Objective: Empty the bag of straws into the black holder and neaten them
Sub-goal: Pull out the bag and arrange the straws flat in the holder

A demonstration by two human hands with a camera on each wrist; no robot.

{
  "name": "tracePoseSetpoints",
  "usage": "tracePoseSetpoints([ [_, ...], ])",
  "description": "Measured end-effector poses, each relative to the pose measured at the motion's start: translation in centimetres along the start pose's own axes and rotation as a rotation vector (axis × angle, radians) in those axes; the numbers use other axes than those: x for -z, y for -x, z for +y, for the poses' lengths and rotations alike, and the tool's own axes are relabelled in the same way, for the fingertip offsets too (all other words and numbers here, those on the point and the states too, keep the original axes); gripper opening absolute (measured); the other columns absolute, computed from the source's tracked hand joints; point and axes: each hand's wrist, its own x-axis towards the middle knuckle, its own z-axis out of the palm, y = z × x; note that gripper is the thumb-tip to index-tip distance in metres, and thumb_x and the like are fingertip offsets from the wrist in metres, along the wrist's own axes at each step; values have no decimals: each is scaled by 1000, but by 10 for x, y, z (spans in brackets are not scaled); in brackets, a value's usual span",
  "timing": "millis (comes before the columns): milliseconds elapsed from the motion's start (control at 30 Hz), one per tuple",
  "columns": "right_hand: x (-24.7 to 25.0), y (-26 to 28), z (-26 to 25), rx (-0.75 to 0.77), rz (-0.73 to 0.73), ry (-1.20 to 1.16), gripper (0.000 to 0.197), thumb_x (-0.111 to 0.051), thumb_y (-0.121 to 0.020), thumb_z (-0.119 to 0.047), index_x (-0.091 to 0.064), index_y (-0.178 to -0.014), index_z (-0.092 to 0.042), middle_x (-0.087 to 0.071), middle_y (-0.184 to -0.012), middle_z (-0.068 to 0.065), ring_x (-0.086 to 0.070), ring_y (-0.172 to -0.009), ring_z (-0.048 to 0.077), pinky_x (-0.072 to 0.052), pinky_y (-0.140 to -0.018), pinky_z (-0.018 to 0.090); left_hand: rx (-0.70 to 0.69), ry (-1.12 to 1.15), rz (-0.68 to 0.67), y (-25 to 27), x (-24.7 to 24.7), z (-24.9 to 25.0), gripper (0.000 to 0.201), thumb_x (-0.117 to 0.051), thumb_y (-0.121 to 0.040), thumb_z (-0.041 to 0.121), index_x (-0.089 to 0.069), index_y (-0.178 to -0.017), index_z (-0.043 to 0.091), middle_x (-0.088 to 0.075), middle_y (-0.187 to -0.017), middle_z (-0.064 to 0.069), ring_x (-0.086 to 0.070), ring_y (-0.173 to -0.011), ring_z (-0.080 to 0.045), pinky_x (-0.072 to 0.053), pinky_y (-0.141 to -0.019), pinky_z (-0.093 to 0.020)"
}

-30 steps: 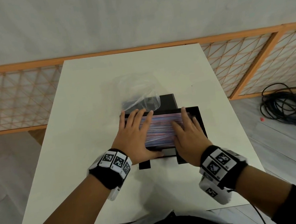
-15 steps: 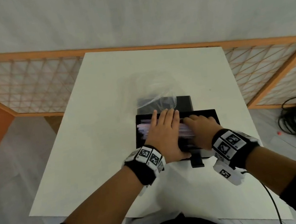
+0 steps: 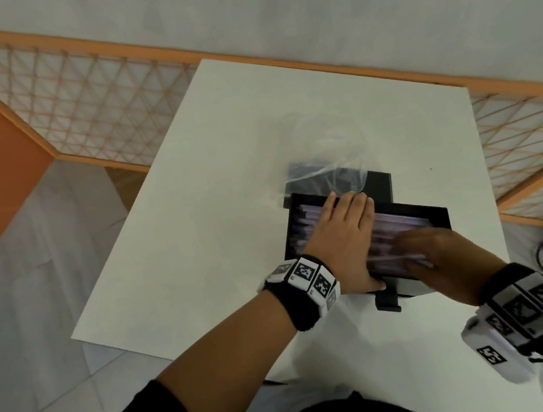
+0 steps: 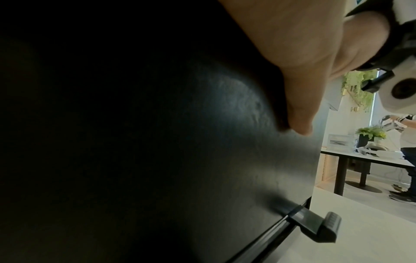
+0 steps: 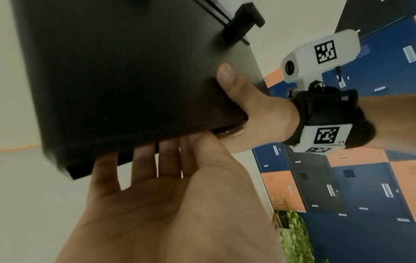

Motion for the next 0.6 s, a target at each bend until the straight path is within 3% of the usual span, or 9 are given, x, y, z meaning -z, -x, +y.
tracePoseSetpoints([
  [100, 13, -6, -5, -130, 112, -6, 27, -71, -76, -2, -69, -102, -7, -70, -105, 12, -68, -94, 29, -45, -84, 27, 2, -4, 1, -1, 1, -1, 122, -56, -65, 76, -7, -148, 1, -13, -156, -17, -8, -144, -32, 5, -118, -49],
  [167, 8, -7, -6, -151, 27, 13, 37, -64, -82, -5, -62, -119, -7, -63, -124, 12, -61, -112, 28, -38, -95, 25, 6, -6, -8, 0, 0, -1, 122, -55, -65, 76, -8, -148, 1, -14, -156, -17, -9, -144, -32, 4, -118, -51],
  [233, 1, -4, -12, -89, -127, 8, 38, -54, -85, -5, -60, -122, -9, -60, -129, 11, -57, -119, 27, -35, -101, 25, 12, -11, -12, 0, -2, -2, 123, -54, -65, 78, -6, -148, 2, -12, -157, -16, -7, -145, -31, 5, -117, -52],
  [300, 3, -1, -9, -36, -86, 1, 34, -47, -80, -8, -69, -106, -10, -70, -110, 10, -67, -101, 27, -47, -91, 29, 11, -20, -9, 0, -3, -3, 124, -53, -64, 80, -4, -148, 3, -10, -158, -15, -5, -145, -31, 5, -117, -54],
  [333, 10, -1, -10, -79, -24, -6, 31, -45, -80, -10, -71, -99, -10, -72, -101, 8, -70, -91, 25, -49, -84, 25, 14, -20, -2, 0, -2, -3, 124, -52, -64, 80, -5, -148, 3, -10, -158, -14, -5, -145, -30, 5, -117, -54],
  [467, 48, 9, -3, -341, 255, -88, 23, -52, -84, 5, -71, -93, -5, -71, -94, 9, -63, -79, 15, -39, -73, 3, 21, -23, 24, 0, -2, -4, 124, -49, -62, 83, -8, -147, 3, -15, -156, -13, -9, -144, -29, 8, -116, -56],
  [533, 64, 14, 1, -490, 351, -169, 24, -52, -85, 5, -71, -91, -9, -71, -88, 5, -60, -72, 7, -39, -73, -3, 19, -30, 25, 0, -3, -3, 125, -47, -61, 85, -8, -147, 3, -16, -156, -13, -11, -144, -30, 7, -115, -57],
  [600, 72, 17, -1, -644, 398, -517, 23, -52, -87, 2, -68, -88, -15, -70, -88, 7, -65, -73, 6, -50, -83, 12, 21, -34, 15, -1, -3, -3, 127, -46, -60, 86, -5, -148, 4, -15, -156, -13, -10, -144, -29, 5, -115, -58],
])
